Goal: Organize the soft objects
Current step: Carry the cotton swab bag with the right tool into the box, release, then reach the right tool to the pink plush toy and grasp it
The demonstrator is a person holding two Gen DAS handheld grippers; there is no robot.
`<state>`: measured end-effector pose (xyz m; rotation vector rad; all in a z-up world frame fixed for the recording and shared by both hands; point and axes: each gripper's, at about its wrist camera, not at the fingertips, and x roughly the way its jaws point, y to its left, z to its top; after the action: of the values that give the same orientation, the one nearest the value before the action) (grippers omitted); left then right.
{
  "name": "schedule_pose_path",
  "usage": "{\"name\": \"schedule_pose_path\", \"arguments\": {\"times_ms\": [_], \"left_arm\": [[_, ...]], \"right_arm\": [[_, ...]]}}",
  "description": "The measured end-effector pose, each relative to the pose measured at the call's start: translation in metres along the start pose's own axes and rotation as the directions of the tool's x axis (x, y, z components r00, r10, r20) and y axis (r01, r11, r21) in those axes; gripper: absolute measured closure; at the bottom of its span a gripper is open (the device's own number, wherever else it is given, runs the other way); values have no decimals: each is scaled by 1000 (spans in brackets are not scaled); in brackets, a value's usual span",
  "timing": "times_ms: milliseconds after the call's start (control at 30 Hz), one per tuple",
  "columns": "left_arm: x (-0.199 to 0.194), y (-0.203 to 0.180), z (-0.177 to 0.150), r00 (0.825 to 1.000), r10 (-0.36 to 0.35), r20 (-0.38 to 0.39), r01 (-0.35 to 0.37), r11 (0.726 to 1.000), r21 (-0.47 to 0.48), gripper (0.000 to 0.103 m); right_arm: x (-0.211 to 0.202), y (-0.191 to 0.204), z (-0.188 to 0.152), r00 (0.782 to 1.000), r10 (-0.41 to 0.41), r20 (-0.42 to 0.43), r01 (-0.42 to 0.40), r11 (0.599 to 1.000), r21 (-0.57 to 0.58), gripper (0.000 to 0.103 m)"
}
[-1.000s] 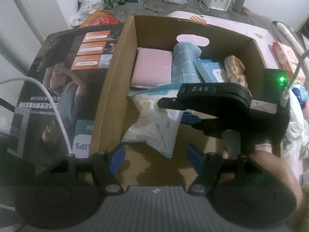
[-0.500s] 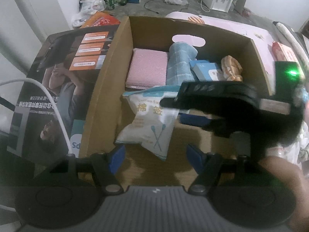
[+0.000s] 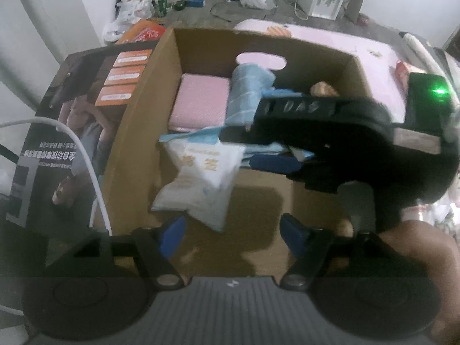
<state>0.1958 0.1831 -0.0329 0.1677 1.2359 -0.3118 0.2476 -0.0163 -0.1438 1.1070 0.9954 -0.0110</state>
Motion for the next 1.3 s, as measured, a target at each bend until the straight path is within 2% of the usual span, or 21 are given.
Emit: {"name": "schedule_pose_path", "arguments": {"times_ms": [100, 333, 367, 467, 600, 800, 1000, 1133, 1300], "left_arm": [[-7, -11, 2, 999, -26, 19, 26, 999, -32, 28], [-20, -57, 4, 998, -55, 42, 56, 998, -23, 28], [-22, -66, 3, 997, -62, 40, 63, 998, -20, 28], [-23, -94, 2, 995, -90, 32, 90, 996, -14, 28], [-26, -136, 2, 991, -132, 20, 132, 991, 4, 28], [-27, -205, -7, 975, -223, -15, 224, 974, 37, 28], [-21, -279, -18, 958, -282, -48, 286, 952, 107, 28], [-8, -327, -18, 959, -279, -46, 282, 942, 181, 24], [25, -378, -10, 963, -260, -70, 269, 928, 259, 22]], "right_arm": [[-25, 3, 6, 996, 79, 39, -78, 997, -24, 43], [-90, -13, 24, 982, 167, 91, -165, 986, -34, 40], [-102, -19, 26, 975, 201, 93, -199, 980, -32, 39], [-139, -36, 30, 973, 192, 125, -190, 981, -29, 32], [-187, -68, 31, 964, 216, 154, -220, 975, 12, 32], [-274, -116, 33, 968, 169, 188, -171, 985, -8, 31], [-363, -182, 38, 971, 34, 236, -46, 998, 45, 31], [-411, -222, 48, 956, -48, 290, 21, 995, 96, 28], [-429, -260, 72, 941, -126, 313, 83, 986, 147, 21]]}}
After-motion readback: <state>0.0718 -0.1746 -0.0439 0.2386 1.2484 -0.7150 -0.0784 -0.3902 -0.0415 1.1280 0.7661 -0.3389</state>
